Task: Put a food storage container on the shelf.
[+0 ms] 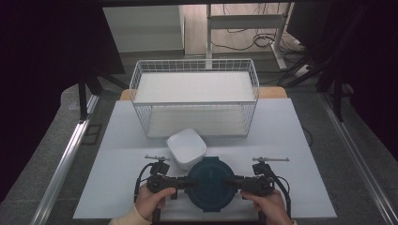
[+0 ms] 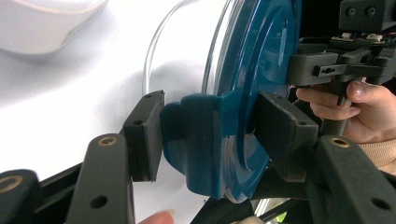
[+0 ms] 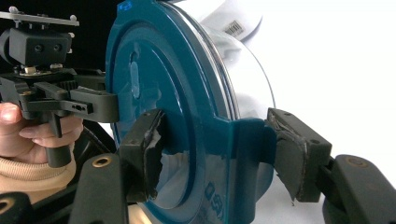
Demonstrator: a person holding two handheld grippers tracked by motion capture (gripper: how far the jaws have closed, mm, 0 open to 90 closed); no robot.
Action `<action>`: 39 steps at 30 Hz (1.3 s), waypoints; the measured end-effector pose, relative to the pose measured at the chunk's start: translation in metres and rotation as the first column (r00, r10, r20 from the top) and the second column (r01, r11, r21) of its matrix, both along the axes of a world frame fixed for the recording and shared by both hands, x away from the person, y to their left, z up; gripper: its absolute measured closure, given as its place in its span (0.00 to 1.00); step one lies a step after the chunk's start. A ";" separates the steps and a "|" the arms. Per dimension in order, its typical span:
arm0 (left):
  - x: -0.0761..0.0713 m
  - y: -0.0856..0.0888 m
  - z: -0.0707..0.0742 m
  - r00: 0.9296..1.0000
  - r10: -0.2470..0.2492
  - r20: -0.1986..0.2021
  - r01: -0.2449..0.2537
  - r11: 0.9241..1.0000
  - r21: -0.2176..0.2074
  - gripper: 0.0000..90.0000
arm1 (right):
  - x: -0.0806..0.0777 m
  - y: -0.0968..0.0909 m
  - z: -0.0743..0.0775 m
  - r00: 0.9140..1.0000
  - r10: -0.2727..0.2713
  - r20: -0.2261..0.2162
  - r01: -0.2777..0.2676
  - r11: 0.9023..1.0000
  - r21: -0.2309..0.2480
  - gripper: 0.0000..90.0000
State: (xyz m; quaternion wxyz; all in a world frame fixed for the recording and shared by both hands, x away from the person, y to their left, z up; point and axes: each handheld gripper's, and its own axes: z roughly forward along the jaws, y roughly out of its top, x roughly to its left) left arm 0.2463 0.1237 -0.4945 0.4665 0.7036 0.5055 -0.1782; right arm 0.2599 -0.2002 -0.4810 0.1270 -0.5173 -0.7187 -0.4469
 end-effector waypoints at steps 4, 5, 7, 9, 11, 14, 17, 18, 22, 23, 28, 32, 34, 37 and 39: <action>0.000 -0.001 0.006 1.000 -0.003 0.019 0.003 1.000 0.004 0.49 | 0.000 -0.001 0.005 1.000 0.002 0.022 -0.002 1.000 0.000 0.43; 0.000 -0.001 0.008 1.000 -0.004 0.026 0.004 1.000 0.004 0.49 | 0.000 -0.001 0.007 1.000 0.003 0.027 -0.003 1.000 0.000 0.43; 0.001 -0.001 0.012 0.999 -0.006 0.037 0.006 1.000 0.006 0.49 | 0.000 -0.001 0.010 0.999 0.003 0.037 -0.003 1.000 0.001 0.43; 0.002 -0.001 0.016 0.999 -0.011 0.049 0.011 1.000 0.011 0.49 | 0.000 -0.001 0.014 0.999 0.002 0.049 -0.002 1.000 0.002 0.43; 0.004 0.000 0.019 0.998 -0.014 0.058 0.013 1.000 0.015 0.49 | 0.001 -0.001 0.016 0.998 0.001 0.057 -0.001 1.000 0.005 0.43; 0.008 0.001 0.023 0.998 -0.017 0.064 0.016 1.000 0.014 0.49 | 0.003 0.001 0.020 0.998 -0.004 0.067 0.003 1.000 0.007 0.43; 0.014 0.002 0.030 0.997 -0.017 0.071 0.016 1.000 0.003 0.49 | 0.007 0.002 0.028 0.996 -0.007 0.087 0.007 1.000 0.002 0.43; 0.016 0.002 0.032 0.997 -0.018 0.074 0.018 1.000 0.003 0.49 | 0.009 0.002 0.031 0.996 -0.006 0.093 0.007 1.000 -0.001 0.43; 0.022 0.003 0.046 0.995 -0.016 0.097 0.015 1.000 0.009 0.49 | 0.017 0.003 0.045 0.992 -0.001 0.123 0.001 1.000 -0.002 0.43; 0.024 0.004 0.050 0.994 -0.016 0.104 0.015 1.000 0.011 0.49 | 0.019 0.003 0.048 0.992 0.001 0.129 -0.001 1.000 -0.002 0.43; 0.031 0.005 0.062 0.993 -0.013 0.117 0.012 1.000 0.012 0.49 | 0.026 0.005 0.061 0.989 0.007 0.150 -0.007 1.000 -0.001 0.43; 0.037 0.006 0.069 0.993 -0.017 0.118 0.016 1.000 0.013 0.49 | 0.031 0.005 0.067 0.987 0.005 0.158 -0.005 1.000 0.002 0.43; 0.040 0.006 0.073 0.992 -0.018 0.121 0.017 1.000 0.014 0.49 | 0.034 0.006 0.071 0.986 0.005 0.165 -0.006 1.000 0.003 0.43; 0.046 0.007 0.080 0.992 -0.019 0.127 0.017 1.000 0.022 0.49 | 0.038 0.006 0.076 0.987 0.004 0.163 -0.005 1.000 0.008 0.43; 0.049 0.008 0.084 0.992 -0.021 0.128 0.018 1.000 0.023 0.49 | 0.042 0.007 0.080 0.986 0.006 0.165 -0.008 1.000 0.009 0.43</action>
